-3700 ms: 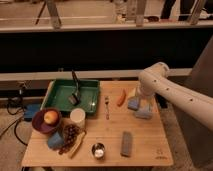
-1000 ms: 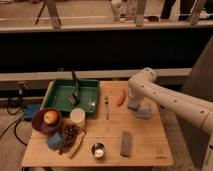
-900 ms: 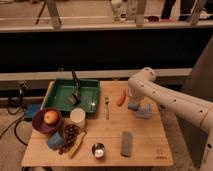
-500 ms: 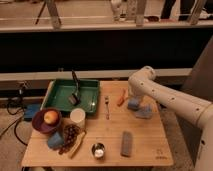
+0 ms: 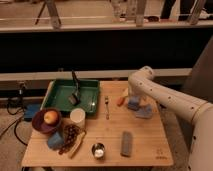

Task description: Wipe table surface with sponge

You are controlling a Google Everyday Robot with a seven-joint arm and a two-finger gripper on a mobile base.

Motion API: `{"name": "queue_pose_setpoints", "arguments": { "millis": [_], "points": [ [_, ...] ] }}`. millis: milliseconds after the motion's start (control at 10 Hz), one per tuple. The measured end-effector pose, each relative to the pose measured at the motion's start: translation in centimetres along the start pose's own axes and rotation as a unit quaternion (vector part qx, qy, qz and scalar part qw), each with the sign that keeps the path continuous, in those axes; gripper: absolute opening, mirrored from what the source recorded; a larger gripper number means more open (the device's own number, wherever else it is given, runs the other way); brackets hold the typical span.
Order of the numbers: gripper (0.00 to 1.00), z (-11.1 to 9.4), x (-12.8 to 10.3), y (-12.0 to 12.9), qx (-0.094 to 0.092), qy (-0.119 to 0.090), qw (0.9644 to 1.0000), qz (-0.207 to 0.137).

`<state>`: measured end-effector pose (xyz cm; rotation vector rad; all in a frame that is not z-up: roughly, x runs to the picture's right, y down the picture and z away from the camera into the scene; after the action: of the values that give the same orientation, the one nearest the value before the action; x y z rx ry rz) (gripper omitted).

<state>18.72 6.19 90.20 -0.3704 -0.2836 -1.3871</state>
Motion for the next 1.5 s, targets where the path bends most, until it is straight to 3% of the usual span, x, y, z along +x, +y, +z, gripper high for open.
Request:
{"name": "queue_pose_setpoints", "arguments": {
  "millis": [500,700,900,1500],
  "points": [
    [0.8,2.2,0.9,0.7,-0.02,-0.027,0.9994,0.009],
    [0.79,2.8,1.0,0.9,-0.024,-0.037,0.999,0.01],
    [0.69,3.2,1.0,1.3,-0.026,-0.044,0.9986,0.012],
    [0.68,4.2,1.0,1.9,-0.031,-0.058,0.9977,0.015]
  ]
}}
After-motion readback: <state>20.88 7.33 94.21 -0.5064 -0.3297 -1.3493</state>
